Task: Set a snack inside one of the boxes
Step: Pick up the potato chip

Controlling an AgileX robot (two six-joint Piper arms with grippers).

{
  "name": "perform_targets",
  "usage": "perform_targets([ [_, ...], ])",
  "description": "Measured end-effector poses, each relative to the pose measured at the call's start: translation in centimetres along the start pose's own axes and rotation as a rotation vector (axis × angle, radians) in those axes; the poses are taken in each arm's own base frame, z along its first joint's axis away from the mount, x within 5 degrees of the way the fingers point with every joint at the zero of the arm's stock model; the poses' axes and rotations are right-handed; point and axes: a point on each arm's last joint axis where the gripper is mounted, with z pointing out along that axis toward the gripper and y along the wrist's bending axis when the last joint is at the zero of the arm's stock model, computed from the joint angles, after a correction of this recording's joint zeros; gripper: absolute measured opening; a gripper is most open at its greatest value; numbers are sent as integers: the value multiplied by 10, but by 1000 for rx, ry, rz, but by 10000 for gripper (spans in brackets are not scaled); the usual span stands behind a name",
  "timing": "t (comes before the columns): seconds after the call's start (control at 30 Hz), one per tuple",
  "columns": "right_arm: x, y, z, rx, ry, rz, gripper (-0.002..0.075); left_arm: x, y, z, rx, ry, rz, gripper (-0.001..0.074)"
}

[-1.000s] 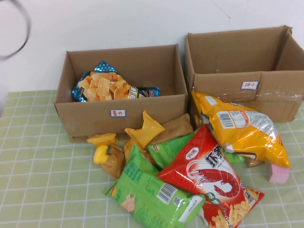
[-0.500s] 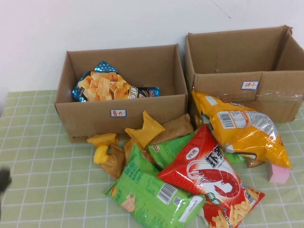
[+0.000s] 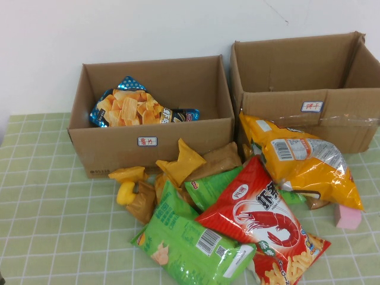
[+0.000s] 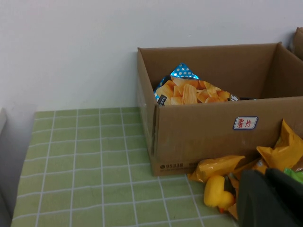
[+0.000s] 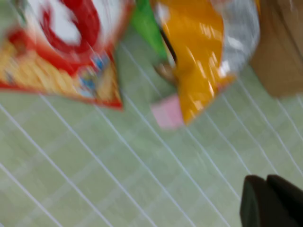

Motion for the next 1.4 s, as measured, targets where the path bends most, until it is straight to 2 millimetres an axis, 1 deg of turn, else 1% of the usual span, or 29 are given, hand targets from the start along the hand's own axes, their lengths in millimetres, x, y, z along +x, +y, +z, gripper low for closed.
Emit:
perform_targets([
  [0.07,-8,1,5,27,72,-28,9,0,0,0,1,1,-1,-1],
  [0.23,-28,16,23,26,125,-76,9,0,0,0,1,1,2,-1],
  [0.27,-30,18,27,17,134,-58,9,0,0,0,1,1,2,-1],
  [0.3,-33,18,37,18,155,41,9,0,0,0,2,1,3,-1],
  [0.33,-34,18,41,28,171,103,9,0,0,0,2,1,1,-1],
  [0.43,-36,15,53,67,202,194,9,0,0,0,4,3,-6,-1],
  [0.63,-46,13,71,92,157,272,9,0,-1,0,7,5,-16,-1],
  [0.83,-49,10,89,158,172,343,10,0,-1,0,8,5,-14,-1],
  [1.0,-54,9,94,162,122,357,24,0,-1,0,8,5,-14,-1],
  [1.1,-59,8,94,162,75,353,81,0,-1,0,8,5,-14,-1],
  [1.27,-67,6,95,168,-19,322,274,0,-1,0,8,5,-12,-1],
  [1.4,-71,5,96,177,-62,298,377,0,-1,0,8,5,-8,-1],
])
